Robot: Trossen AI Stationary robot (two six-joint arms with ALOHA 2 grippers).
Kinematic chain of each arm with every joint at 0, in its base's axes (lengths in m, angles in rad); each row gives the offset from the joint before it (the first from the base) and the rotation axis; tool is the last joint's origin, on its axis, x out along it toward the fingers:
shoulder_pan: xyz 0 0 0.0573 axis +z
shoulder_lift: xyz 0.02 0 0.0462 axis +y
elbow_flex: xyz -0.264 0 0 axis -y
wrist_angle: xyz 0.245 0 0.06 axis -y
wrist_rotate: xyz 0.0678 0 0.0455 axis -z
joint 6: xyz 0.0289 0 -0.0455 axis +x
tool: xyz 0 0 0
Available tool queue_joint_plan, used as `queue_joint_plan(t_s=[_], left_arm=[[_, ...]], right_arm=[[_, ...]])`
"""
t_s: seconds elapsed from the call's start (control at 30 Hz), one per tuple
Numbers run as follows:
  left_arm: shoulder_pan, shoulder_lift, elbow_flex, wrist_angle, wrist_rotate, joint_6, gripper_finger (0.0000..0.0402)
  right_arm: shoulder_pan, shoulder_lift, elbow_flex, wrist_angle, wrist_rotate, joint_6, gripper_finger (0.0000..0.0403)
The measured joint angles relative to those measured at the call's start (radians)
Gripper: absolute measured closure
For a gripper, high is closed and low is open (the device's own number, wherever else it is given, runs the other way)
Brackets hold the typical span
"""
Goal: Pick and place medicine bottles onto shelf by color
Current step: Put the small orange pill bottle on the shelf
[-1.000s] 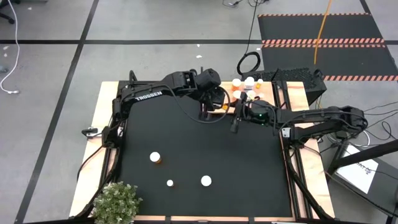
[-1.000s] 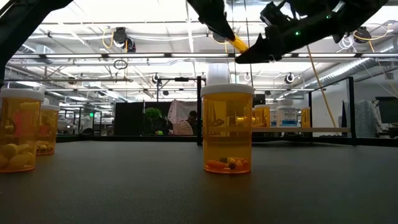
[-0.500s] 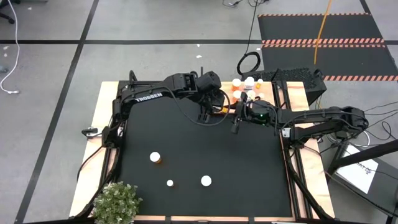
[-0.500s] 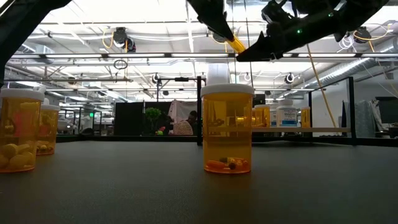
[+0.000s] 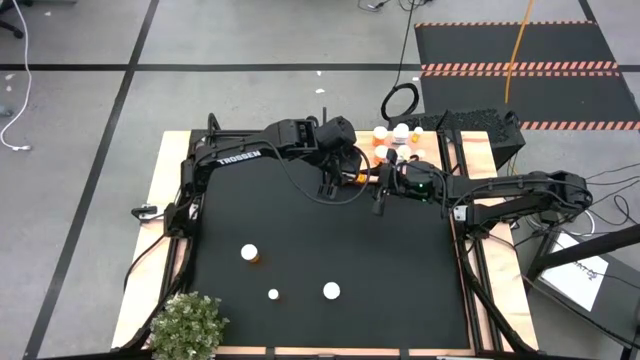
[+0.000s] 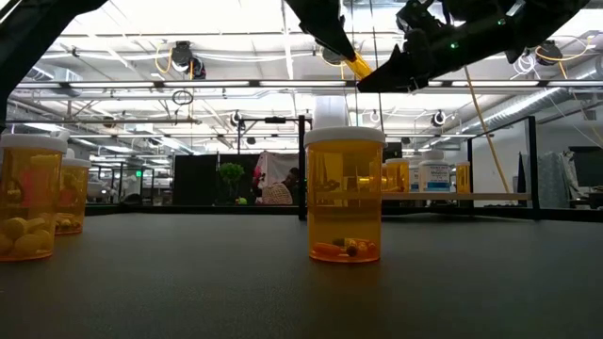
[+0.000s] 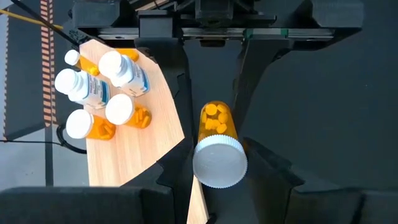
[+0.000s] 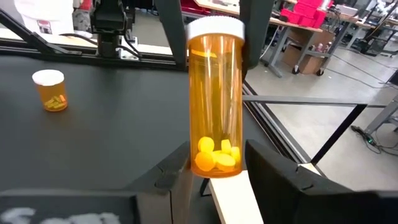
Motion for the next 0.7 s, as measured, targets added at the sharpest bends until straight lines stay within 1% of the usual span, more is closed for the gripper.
queue_joint_plan(t_s=[0.17, 0.47, 0.6, 0.7], left_arm=[[-0.002, 0.0, 0.0, -0.004, 0.006, -0.002, 0.0273], [-0.023, 0.0, 0.0, -0.003, -0.005, -0.007, 0.0273], [-0.037, 0.0, 0.0, -0.002, -0.006, -0.036, 0.0267], [-0.05, 0.0, 0.0, 0.016, -0.004, -0.063, 0.0237]], right_arm=[[0.0, 0.0, 0.0, 0.02, -0.045, -0.004, 0.0269], [0.0, 0.0, 0.0, 0.023, -0.067, -0.008, 0.0318], [0.0, 0.0, -0.001, 0.02, -0.105, 0.007, 0.0311], [0.0, -0.001, -0.001, 0.019, -0.109, 0.02, 0.0298]])
